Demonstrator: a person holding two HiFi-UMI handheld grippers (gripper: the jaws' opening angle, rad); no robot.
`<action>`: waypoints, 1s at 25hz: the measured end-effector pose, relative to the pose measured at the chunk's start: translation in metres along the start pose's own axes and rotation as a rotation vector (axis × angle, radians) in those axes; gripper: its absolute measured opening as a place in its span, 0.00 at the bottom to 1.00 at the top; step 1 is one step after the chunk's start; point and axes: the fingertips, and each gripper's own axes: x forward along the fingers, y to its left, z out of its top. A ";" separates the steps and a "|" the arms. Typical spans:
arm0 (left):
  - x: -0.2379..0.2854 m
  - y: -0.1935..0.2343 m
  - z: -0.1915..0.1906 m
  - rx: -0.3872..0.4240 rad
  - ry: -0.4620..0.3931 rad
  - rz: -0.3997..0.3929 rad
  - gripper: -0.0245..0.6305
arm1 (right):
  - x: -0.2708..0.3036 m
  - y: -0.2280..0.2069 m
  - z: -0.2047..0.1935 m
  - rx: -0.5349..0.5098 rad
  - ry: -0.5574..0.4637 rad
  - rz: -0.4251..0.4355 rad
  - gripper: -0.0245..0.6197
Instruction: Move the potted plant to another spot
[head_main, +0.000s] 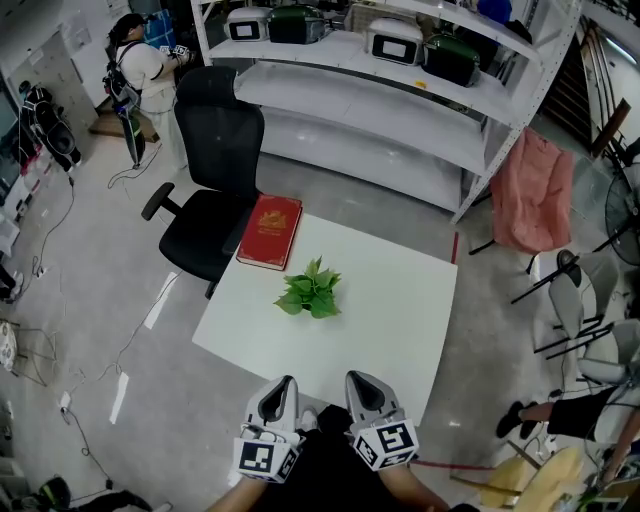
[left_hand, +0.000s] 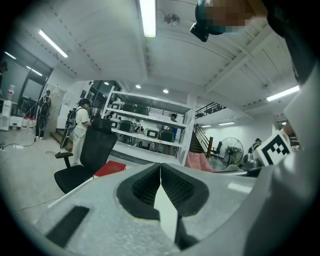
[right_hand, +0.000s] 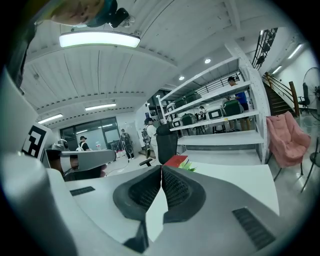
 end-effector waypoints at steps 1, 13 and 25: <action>0.008 0.001 0.004 0.001 -0.010 0.005 0.07 | 0.006 -0.005 0.003 0.000 -0.004 0.008 0.06; 0.079 -0.002 0.013 0.010 0.007 0.041 0.07 | 0.058 -0.070 0.014 0.008 0.034 0.055 0.06; 0.140 0.038 0.019 0.032 0.054 -0.088 0.07 | 0.118 -0.102 -0.008 0.113 0.164 -0.069 0.06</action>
